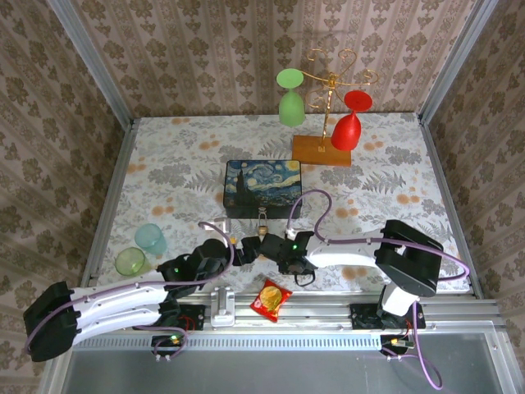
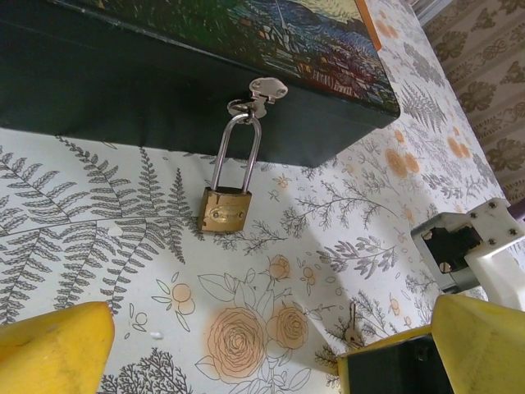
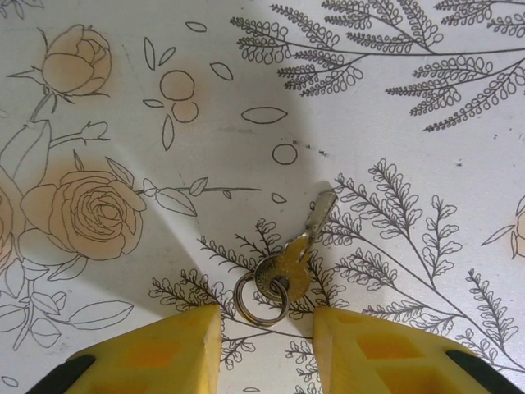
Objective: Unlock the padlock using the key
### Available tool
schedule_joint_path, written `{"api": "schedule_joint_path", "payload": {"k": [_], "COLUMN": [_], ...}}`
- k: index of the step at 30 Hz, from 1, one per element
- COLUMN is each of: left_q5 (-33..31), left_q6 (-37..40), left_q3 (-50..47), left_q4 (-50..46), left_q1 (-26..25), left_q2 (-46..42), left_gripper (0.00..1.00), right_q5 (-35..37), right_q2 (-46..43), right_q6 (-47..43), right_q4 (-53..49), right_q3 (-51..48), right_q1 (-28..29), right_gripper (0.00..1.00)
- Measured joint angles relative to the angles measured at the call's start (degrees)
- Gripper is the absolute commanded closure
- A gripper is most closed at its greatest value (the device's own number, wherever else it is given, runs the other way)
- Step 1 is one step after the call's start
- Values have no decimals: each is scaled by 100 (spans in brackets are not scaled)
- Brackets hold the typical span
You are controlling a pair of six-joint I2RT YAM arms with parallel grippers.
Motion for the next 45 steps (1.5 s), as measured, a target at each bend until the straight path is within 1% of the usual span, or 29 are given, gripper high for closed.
{"api": "schedule_joint_path", "payload": {"k": [2,3,5,11,19,29,33,36,41,44,45], "left_q5": [9,15,20,17,20,22,57,66,103,107,107], "left_q6": [0,0,-2,-37,-37,-37,-37,-37,-37,-37,-37], "left_q3": [-4,-9,-26,-72,-74,-72,-66,-42,20,20,20], "left_q4": [-4,-4,-2,-20,-20,9,35,57,160,179,179], "left_q1": [31,31,50,107,111,153,153,153,155,155,160], "left_q2": [-22,-33,-55,-68,-42,319,466,549,601,601,601], "left_gripper": [0,0,0,0,0,0,0,0,0,0,0], "right_q5": [2,4,35,116,155,264,564,649,699,758,778], "right_q2": [2,2,-20,-61,-68,-391,-645,-957,-1224,-1290,-1298], "right_q6": [-35,-42,-63,-232,-778,-1287,-1320,-1344,-1244,-1134,-1084], "right_q4": [0,4,35,131,177,557,564,529,455,426,387], "right_q3": [2,0,-31,-98,-125,-538,-802,-1062,-1213,-1213,-1211], "right_q1": [0,0,0,0,0,-105,-286,-409,-352,-361,-380], "right_gripper": [67,71,73,74,73,70,67,64,57,49,49]}}
